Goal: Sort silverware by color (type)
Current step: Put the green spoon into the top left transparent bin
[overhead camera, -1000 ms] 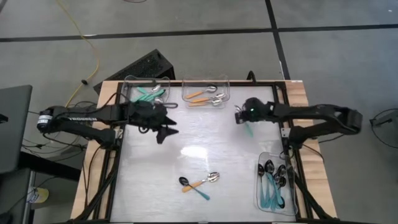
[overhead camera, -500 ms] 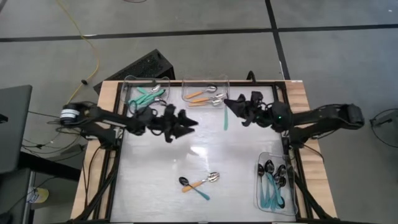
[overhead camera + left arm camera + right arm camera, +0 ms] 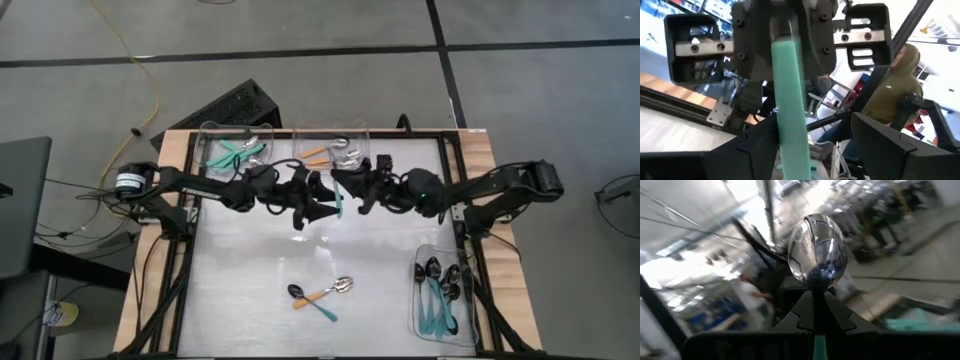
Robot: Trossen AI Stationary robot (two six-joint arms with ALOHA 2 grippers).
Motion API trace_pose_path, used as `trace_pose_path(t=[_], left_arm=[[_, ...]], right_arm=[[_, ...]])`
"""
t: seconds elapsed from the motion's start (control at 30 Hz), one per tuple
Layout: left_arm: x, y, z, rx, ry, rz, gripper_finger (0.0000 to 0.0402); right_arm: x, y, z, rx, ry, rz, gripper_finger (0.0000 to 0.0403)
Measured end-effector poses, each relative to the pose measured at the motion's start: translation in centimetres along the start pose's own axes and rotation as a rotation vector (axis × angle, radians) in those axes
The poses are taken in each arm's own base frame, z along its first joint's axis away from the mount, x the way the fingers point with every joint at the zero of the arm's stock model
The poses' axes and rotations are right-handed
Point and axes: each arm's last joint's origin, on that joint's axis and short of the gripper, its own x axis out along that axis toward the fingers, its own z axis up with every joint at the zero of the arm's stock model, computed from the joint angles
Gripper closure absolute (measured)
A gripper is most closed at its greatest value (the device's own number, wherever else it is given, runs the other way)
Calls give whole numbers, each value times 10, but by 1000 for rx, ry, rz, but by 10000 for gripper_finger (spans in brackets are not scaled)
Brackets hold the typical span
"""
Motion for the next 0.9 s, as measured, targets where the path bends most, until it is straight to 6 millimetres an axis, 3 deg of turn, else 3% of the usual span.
trace_pose_path(t=[0.3, 0.6, 0.67, 0.77, 0.9], left_arm=[[0, 3, -8, -16, 42, 89, 193], [0, 5, -7, -10, 16, 131, 354], [0, 5, -7, -1, 15, 131, 354], [0, 6, -6, 4, 17, 126, 354], [-6, 6, 3, 21, 24, 128, 354]], right_arm=[[2, 8, -2, -99, -7, -151, 368], [2, 8, -4, -110, 14, -157, 368], [2, 8, -4, -111, 15, -152, 367], [2, 8, -4, -83, 21, -151, 338], [0, 6, -1, -90, 80, -137, 268]])
